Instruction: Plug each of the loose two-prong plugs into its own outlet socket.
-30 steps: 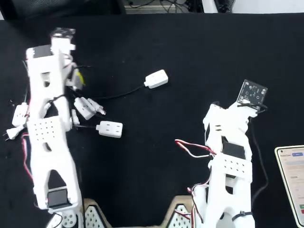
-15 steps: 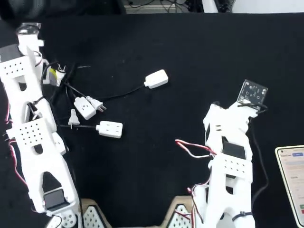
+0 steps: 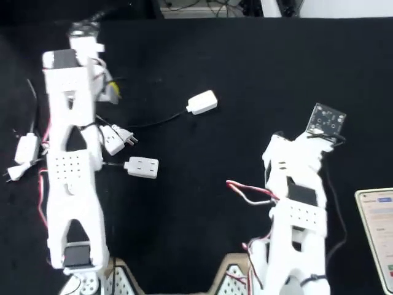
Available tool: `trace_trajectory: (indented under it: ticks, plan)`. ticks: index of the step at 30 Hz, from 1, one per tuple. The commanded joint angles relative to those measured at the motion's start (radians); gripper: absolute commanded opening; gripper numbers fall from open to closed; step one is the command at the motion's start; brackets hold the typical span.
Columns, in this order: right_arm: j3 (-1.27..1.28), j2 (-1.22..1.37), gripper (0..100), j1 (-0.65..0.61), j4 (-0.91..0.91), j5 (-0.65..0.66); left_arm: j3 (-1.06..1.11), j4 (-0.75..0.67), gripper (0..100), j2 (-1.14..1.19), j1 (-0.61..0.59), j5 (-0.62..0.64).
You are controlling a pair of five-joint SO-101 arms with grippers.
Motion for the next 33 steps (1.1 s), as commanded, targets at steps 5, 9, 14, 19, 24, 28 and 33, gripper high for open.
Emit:
trace_trajectory:
  ticks: [5,9,14,19,24,28,33]
  plan:
    - [-0.035,-0.022,16.6,-0.017,-0.018,0.0,0.05,-0.031,22,-0.012,0.094,-0.471]
    - [-0.035,-0.021,16.6,-0.017,-0.018,0.0,0.059,-0.029,22,-0.012,0.102,-0.698]
    - [-0.035,-0.021,16.6,-0.017,-0.018,0.0,0.139,-0.04,22,-0.002,0.136,-0.835]
    - [-0.035,-0.021,16.6,-0.015,-0.018,0.0,0.17,-0.143,22,0.081,0.153,-0.847]
    - [-0.033,-0.021,16.6,-0.015,-0.018,0.0,0.087,-0.181,22,0.149,0.133,-0.801]
    - [-0.033,-0.021,16.6,-0.015,-0.018,0.0,0.015,-0.112,4,0.186,0.113,-0.802]
    - [-0.033,-0.021,16.6,-0.015,-0.018,0.0,-0.099,-0.023,3,0.204,0.071,-0.819]
